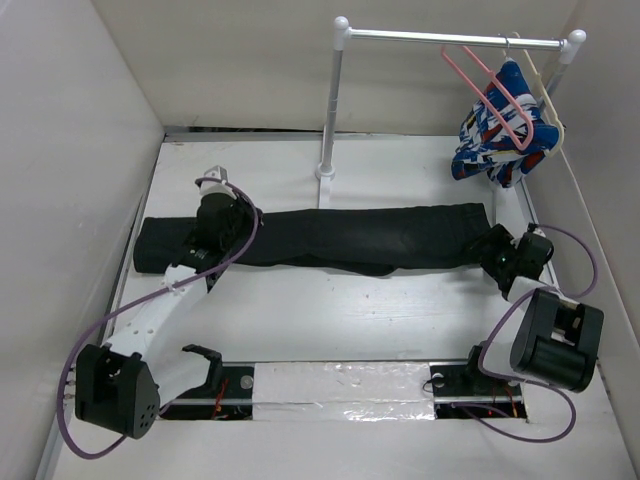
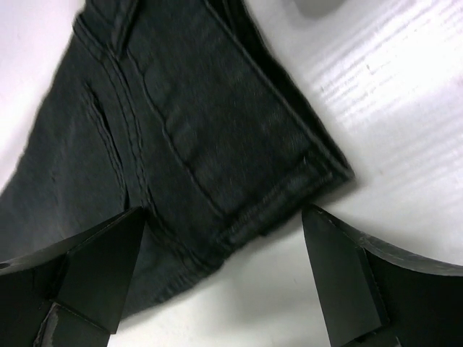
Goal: Place the trousers on the hanger
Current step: Fold the trousers at the center of the board.
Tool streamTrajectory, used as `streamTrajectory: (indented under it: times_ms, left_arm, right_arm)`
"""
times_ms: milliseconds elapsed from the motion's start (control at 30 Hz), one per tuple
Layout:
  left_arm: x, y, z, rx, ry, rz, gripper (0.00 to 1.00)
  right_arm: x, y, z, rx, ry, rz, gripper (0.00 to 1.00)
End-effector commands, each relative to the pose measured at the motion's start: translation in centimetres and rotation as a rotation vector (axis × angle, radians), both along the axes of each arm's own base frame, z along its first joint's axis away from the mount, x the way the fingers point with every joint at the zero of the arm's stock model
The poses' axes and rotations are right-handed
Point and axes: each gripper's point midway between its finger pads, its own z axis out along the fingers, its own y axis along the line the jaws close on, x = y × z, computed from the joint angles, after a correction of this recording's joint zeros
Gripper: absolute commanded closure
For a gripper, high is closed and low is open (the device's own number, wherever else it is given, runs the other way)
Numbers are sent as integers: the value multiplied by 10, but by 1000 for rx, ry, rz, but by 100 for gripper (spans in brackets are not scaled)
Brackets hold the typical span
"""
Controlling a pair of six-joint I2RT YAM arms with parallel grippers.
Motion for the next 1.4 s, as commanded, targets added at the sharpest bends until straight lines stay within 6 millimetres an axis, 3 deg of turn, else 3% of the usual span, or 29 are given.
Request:
streamTrajectory:
  times_ms: [0,33,100,167,200,233,300,333,367,400,500,533,567,633,700,767,800,833,867,900,1000,1033,1267,1367]
  left_arm:
    - [3,-11,-9,-95,-30,-22,100]
    - [0,-12,-20,-96,-12,-32,100]
    - [-4,-19,-20,-122,-27,-68,100]
    - [-7,-17,-25,-124,-30,-65,100]
    - [-8,-15,-23,-124,-41,-53,100]
    - [-9,-14,-24,-122,-44,-51,100]
    - [-10,-13,-19,-126,-60,-52,100]
    - [-10,-13,-17,-130,-67,-54,100]
    - [-11,-14,-16,-134,-75,-58,100]
    - [-12,-14,-15,-137,-82,-58,100]
    - [-12,-22,-20,-118,-80,-56,100]
    - [-13,-25,-23,-103,-75,-54,100]
    - [-17,-41,-25,-88,-68,-89,100]
    - [-15,-47,-39,-32,-34,-58,100]
    - [-16,-57,-53,0,9,-54,100]
    - [-16,-56,-65,10,35,-47,100]
    - [-18,-55,-72,13,46,-44,100]
    - [-19,-54,-75,9,48,-40,100]
    - [-23,-53,-83,5,54,-42,100]
    - [-25,-53,-85,0,55,-47,100]
    - [-35,-58,-96,-17,73,-74,100]
    - [-36,-58,-99,-21,77,-72,100]
    - [-70,-116,-122,-77,118,-208,100]
    - [-93,-161,-137,-101,160,-304,100]
  right_arm:
    - [25,-10,17,28,-93,-43,6]
    - [31,-9,21,21,-121,-41,10]
    - [31,-11,16,21,-115,-55,27]
    - [32,-12,20,1,-141,-52,66]
    - [27,-6,15,-10,-138,-31,79]
    - [26,-6,23,-34,-164,-24,91]
    - [22,12,27,-89,-166,39,97]
    - [18,21,40,-122,-208,66,100]
    - [14,32,43,-140,-210,97,100]
    - [11,65,49,-161,-238,204,100]
    - [-6,114,78,-212,-309,337,100]
    - [-18,151,85,-207,-337,445,100]
    - [-25,158,102,-230,-372,439,100]
    - [-41,188,121,-240,-412,516,100]
    - [-47,187,155,-277,-458,479,100]
    - [-56,190,173,-311,-465,491,100]
    - [-58,189,206,-324,-528,484,100]
    - [-60,187,218,-334,-545,478,100]
    - [-60,178,226,-362,-539,444,100]
    - [-62,171,255,-376,-588,416,100]
    - [-64,156,285,-423,-620,366,100]
    - [-66,153,304,-419,-652,349,100]
    - [-71,140,351,-448,-738,318,100]
    - [-75,144,363,-451,-770,351,100]
